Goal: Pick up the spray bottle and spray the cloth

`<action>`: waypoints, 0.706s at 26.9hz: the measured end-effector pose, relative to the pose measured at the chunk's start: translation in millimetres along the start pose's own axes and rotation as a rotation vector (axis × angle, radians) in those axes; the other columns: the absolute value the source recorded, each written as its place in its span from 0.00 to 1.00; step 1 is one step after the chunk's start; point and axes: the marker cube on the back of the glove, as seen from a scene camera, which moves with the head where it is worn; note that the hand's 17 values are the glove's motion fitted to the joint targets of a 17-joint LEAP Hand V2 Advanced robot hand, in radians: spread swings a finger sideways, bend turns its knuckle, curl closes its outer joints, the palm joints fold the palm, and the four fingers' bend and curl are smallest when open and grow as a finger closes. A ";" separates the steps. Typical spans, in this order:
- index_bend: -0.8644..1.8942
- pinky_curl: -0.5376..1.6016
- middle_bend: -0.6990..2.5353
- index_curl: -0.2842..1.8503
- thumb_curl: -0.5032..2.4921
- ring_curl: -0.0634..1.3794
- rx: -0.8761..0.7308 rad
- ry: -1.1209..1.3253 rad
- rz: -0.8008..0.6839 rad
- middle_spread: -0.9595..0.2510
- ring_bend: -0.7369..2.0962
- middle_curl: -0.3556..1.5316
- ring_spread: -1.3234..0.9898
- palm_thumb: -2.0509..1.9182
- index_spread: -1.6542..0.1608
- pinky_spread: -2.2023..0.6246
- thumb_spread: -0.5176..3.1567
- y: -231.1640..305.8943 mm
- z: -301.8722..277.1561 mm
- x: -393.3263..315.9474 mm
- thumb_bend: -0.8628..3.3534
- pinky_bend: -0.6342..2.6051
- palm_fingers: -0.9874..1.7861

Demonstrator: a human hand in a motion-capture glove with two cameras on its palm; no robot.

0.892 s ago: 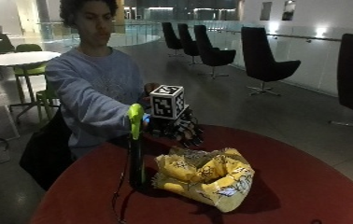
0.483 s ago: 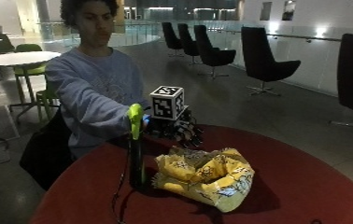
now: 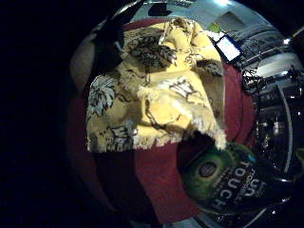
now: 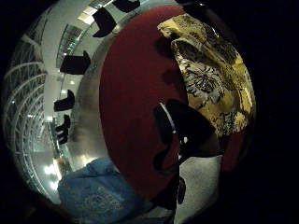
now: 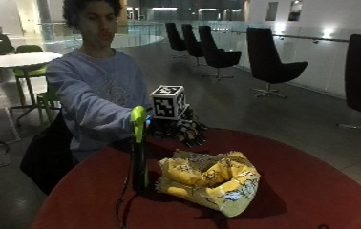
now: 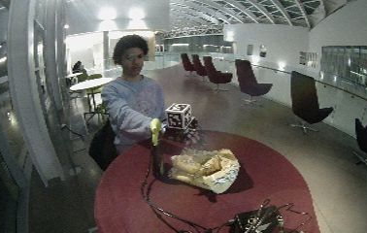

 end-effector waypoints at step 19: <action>0.35 0.40 0.31 0.21 0.26 0.24 0.061 0.003 -0.159 0.77 0.41 0.36 0.58 0.67 0.69 0.83 0.46 130.0 -32.5 0.8 0.23 0.34 0.53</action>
